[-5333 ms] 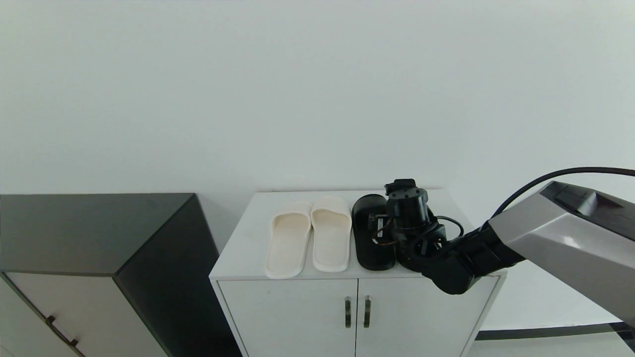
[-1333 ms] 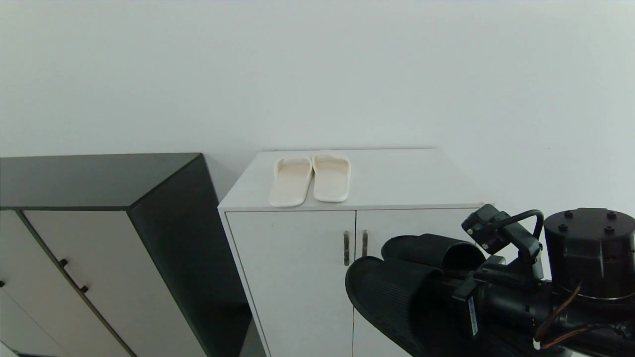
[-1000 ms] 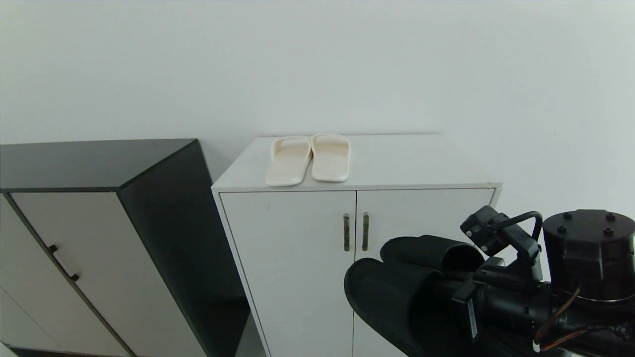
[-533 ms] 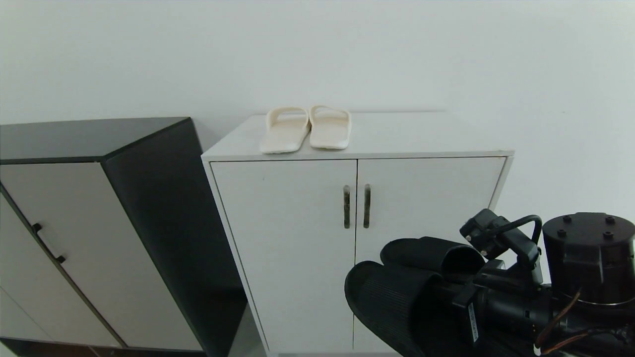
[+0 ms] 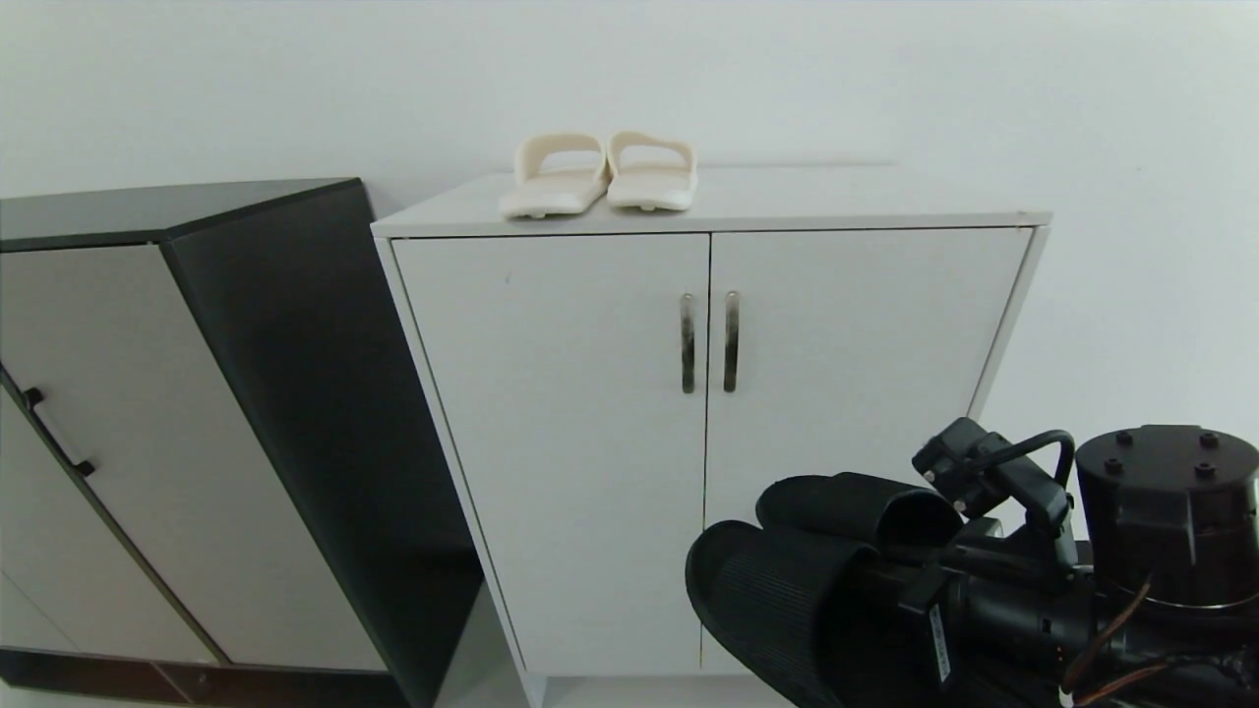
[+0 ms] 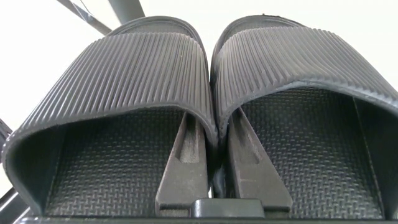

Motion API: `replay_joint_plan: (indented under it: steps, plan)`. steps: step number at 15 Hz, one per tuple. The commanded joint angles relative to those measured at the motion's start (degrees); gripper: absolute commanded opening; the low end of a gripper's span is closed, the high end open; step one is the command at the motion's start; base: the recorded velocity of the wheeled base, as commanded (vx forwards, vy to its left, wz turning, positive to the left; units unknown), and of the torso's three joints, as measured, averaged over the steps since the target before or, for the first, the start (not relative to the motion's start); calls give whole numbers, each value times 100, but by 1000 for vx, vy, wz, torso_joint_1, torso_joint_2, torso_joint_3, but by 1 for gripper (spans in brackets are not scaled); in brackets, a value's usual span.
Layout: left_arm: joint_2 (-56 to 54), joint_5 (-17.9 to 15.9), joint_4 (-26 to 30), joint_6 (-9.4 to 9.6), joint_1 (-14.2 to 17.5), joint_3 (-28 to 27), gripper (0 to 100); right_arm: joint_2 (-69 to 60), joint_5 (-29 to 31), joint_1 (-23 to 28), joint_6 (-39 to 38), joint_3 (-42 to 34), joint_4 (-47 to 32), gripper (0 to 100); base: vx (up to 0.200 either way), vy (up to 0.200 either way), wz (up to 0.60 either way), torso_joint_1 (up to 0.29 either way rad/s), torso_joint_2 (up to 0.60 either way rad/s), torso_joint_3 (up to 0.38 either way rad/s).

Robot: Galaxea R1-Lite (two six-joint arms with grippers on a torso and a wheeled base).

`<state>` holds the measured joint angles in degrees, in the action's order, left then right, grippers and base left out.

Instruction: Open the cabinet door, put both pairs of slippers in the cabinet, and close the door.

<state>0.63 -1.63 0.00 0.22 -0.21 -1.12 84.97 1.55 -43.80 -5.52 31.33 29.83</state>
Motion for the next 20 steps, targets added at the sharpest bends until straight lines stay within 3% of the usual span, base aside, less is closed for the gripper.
replay_joint_plan:
  steps: [1, 2, 4, 6, 7, 8, 11, 12, 15, 18, 20]
  plan:
    - [666, -197, 114, -576, -6, -1224, 100, 55, -5, -6, 7, -30, 5, 0, 0, 0, 0, -32, 437, 403]
    - [991, -408, 97, -576, -14, -1338, 100, 55, -5, -14, 7, -30, 5, 0, 0, 0, 0, 2, 266, 207]
    - [1607, -1533, 70, -646, -32, -1303, 100, 55, -23, -14, 42, -48, 5, 0, 0, 0, 0, 0, 0, 0]
    - [1853, -1981, 53, -646, -32, -1092, 100, 46, -23, -14, 42, -48, 5, 0, 0, 0, 0, 0, 0, 0]
    - [2274, -2482, -79, -646, -50, -1206, 100, 29, -14, -6, 42, -57, 5, 0, 0, 0, 0, 0, 0, 0]
    - [2661, -2711, -316, -646, -50, -1373, 100, 20, -14, -6, 42, -57, 5, 0, 0, 0, 0, 0, 0, 0]
    - [4067, -2816, -1213, -584, -67, -1839, 100, 20, -14, -6, 42, -57, 5, 0, 0, 0, 0, -15, 96, 98]
    - [4691, -2816, -1723, -497, -199, -1839, 100, 20, -14, -6, 42, -57, 5, 0, 0, 0, 0, -12, 105, 71]
    - [5852, -2807, -2874, -549, -876, -1909, 100, 20, -23, -6, 42, -57, 5, 0, 0, 0, 0, 2, 22, 12]
    - [6361, -2781, -3138, -989, -1966, -2445, 100, 29, -23, -6, 42, -66, 5, 0, 0, 0, 0, 0, 0, 0]
    - [6546, -2772, -3138, -1226, -2467, -2788, 100, 29, -23, 3, 42, -74, 5, 0, 0, 0, 0, 0, 0, 0]
